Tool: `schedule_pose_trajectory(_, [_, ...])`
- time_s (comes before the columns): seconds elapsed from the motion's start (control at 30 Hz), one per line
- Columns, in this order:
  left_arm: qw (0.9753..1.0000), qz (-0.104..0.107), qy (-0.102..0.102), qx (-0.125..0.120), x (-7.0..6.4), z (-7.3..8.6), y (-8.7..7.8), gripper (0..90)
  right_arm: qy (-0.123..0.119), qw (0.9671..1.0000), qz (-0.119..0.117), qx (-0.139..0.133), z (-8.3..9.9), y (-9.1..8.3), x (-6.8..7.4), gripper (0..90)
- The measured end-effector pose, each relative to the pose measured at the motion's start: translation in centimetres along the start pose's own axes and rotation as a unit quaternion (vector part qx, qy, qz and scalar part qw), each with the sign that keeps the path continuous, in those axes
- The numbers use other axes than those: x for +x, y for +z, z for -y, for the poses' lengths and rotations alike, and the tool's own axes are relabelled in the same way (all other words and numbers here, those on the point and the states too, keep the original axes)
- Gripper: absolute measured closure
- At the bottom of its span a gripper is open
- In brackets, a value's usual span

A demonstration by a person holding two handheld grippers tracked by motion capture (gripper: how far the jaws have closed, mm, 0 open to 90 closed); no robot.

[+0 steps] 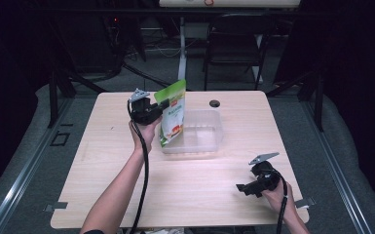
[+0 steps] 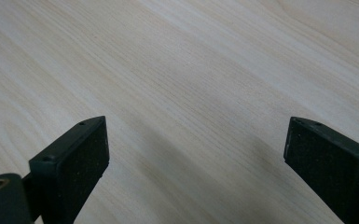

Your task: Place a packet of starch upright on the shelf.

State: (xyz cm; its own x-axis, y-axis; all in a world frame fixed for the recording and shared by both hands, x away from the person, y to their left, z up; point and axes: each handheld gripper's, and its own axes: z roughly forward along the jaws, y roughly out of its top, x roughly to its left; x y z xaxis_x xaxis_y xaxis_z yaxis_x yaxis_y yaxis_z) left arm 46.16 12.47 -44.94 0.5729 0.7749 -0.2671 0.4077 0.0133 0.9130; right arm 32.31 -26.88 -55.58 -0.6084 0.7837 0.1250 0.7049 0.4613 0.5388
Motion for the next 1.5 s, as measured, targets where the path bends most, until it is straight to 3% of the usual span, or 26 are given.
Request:
schedule_pose_trajectory(0.13, [0.9999,-0.003,0.010,-0.001,-0.03,0.27,0.04,89.5,-0.006,1.0000,0.000,0.007,-0.06,-0.09,-0.06,6.1])
schedule_pose_trajectory(0.27, [1.0000,-0.004,0.007,-0.003,0.06,0.54,0.10,89.5,0.003,1.0000,0.001,-0.004,0.03,0.04,0.05,6.1])
schedule_pose_trajectory(0.33, [1.0000,-0.003,0.009,0.000,0.16,0.64,0.11,89.5,-0.006,1.0000,0.000,0.007,-0.05,-0.09,-0.06,6.1])
schedule_pose_trajectory(0.37, [0.9999,-0.005,0.010,-0.003,0.19,0.75,0.11,89.5,0.013,0.9998,0.002,-0.017,0.13,0.21,0.17,6.1])
schedule_pose_trajectory(0.4, [0.9999,-0.005,0.010,-0.003,0.19,0.75,0.11,89.5,0.013,0.9998,0.002,-0.017,0.13,0.21,0.17,6.1])
schedule_pose_trajectory(0.47, [0.9999,-0.007,0.013,-0.001,0.18,0.76,0.10,89.5,0.011,0.9998,0.003,-0.015,0.13,0.17,0.14,6.1])
schedule_pose_trajectory(0.5, [0.9998,-0.007,0.016,0.001,0.15,0.76,0.09,89.5,-0.001,1.0000,0.002,0.005,-0.01,-0.05,-0.02,6.1])
schedule_pose_trajectory(0.53, [0.9998,-0.007,0.016,0.001,0.15,0.76,0.09,89.5,-0.003,1.0000,0.001,0.005,-0.03,-0.06,-0.04,6.1])
schedule_pose_trajectory(0.7, [0.9998,-0.004,0.020,0.008,0.17,0.77,0.08,89.4,-0.002,1.0000,0.000,0.006,-0.03,-0.06,-0.04,6.1])
schedule_pose_trajectory(0.8, [0.9996,-0.005,0.022,0.014,0.27,0.76,0.04,89.4,0.014,0.9998,0.005,-0.017,0.16,0.22,0.18,6.2])
schedule_pose_trajectory(0.97, [0.9994,-0.007,0.027,0.021,0.25,0.76,0.03,89.4,0.015,0.9998,0.004,-0.016,0.15,0.22,0.20,6.1])
schedule_pose_trajectory(1.03, [0.9991,-0.006,0.032,0.026,0.27,0.79,0.02,89.4,-0.001,1.0000,0.005,0.004,0.00,-0.04,-0.01,6.1])
schedule_pose_trajectory(1.1, [0.9991,-0.006,0.033,0.027,0.28,0.82,-0.02,89.4,-0.004,1.0000,0.003,0.006,-0.01,-0.05,-0.08,6.1])
schedule_pose_trajectory(1.5, [0.9984,-0.004,0.035,0.044,0.47,0.74,-0.30,89.5,0.002,1.0000,0.005,0.000,0.08,-0.02,-0.35,6.1])
